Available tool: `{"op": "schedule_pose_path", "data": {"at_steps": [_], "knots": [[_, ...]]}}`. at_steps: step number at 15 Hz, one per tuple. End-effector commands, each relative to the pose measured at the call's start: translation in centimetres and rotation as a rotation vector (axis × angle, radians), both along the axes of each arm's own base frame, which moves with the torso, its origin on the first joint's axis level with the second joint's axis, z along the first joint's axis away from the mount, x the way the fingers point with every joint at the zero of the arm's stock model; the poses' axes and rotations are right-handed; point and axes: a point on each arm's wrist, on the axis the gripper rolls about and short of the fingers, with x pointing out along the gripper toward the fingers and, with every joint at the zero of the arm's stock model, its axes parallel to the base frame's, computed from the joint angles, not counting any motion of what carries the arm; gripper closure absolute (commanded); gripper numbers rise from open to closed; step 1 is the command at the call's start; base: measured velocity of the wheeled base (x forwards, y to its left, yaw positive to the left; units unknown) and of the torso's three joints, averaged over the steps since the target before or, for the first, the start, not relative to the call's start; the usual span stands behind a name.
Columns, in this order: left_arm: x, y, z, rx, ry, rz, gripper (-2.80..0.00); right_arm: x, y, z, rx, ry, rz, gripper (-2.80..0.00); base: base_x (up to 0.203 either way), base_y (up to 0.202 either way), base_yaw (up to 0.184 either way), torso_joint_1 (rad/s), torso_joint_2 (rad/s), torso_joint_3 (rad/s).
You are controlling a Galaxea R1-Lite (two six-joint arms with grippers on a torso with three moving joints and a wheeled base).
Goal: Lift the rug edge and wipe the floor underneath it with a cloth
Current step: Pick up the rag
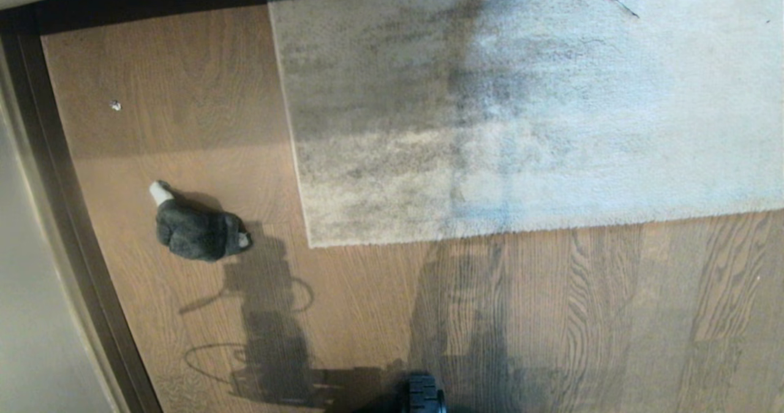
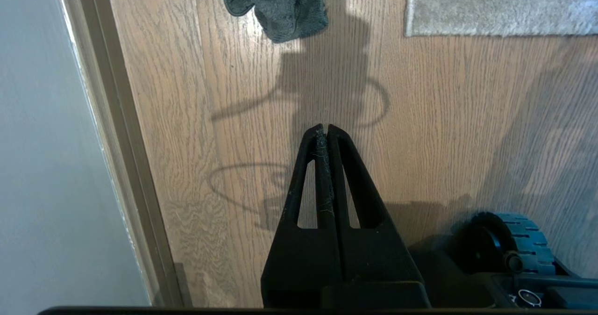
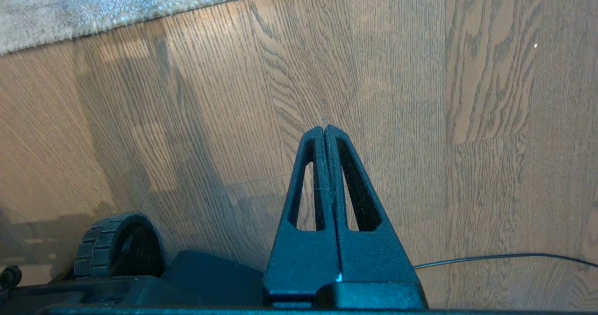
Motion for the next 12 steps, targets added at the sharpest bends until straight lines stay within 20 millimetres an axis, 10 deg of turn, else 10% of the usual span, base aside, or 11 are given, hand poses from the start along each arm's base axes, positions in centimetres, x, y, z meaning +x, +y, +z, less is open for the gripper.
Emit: {"op": "schedule_pose_path", "data": {"at_steps": [1,12], "knots": [[0.0,0.0,0.0,-0.001,0.0,0.0,0.0,0.0,0.0,-0.01,0.0,0.0,0.0,0.0,0.0,0.0,0.0,0.0,0.0,0.0],[0.0,0.0,0.0,0.002,0.0,0.0,0.0,0.0,0.0,-0.01,0.0,0.0,-0.001,0.0,0.0,0.0,0.0,0.0,0.0,0.0]]}}
